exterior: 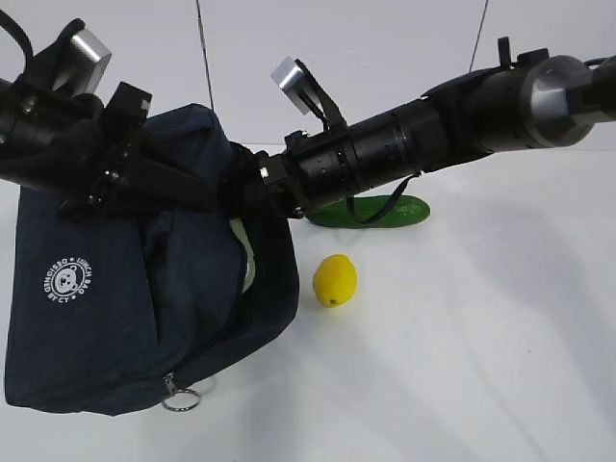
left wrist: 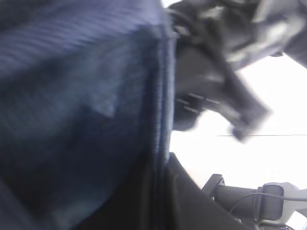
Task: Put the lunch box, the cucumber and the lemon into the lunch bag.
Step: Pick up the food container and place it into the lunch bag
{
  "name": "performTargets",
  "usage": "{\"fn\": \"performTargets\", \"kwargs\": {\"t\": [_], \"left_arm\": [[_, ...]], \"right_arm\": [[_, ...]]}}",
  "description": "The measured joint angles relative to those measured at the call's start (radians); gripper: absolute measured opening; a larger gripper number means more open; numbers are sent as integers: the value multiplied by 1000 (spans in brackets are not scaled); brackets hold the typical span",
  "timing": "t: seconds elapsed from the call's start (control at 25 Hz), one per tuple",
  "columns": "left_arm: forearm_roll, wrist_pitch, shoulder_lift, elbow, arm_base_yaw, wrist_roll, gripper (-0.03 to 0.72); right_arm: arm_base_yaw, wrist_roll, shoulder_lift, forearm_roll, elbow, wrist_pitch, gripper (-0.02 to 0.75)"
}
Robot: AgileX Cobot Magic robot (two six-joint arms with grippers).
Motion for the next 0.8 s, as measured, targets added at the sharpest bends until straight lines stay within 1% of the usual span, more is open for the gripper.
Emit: {"fn": "performTargets", "kwargs": {"t": [0.08,0.28,0.48,0.52,0.64,0.72,0.8], "left_arm": [[0,2,0,0,1,0,8],[0,2,0,0,2,0,8],[32,-6,0,0,7,0,8],[40,-10,0,0,9,0,8],[81,-20,0,0,33,-7,8],[113,-30,0,0,72,-15,8],[121,-31,0,0,113,-20,8]], "right_arm": [[0,-2,0,0,0,0,391],[2,2,0,37,-6,45,499],[2,25,0,10,-8,46,520],[2,37,0,-16,-12,49,520],[4,103,0,-140,-50,65,520],[4,154,0,-217,-79,78,520],[4,198,0,-243,-113,91,520]]}}
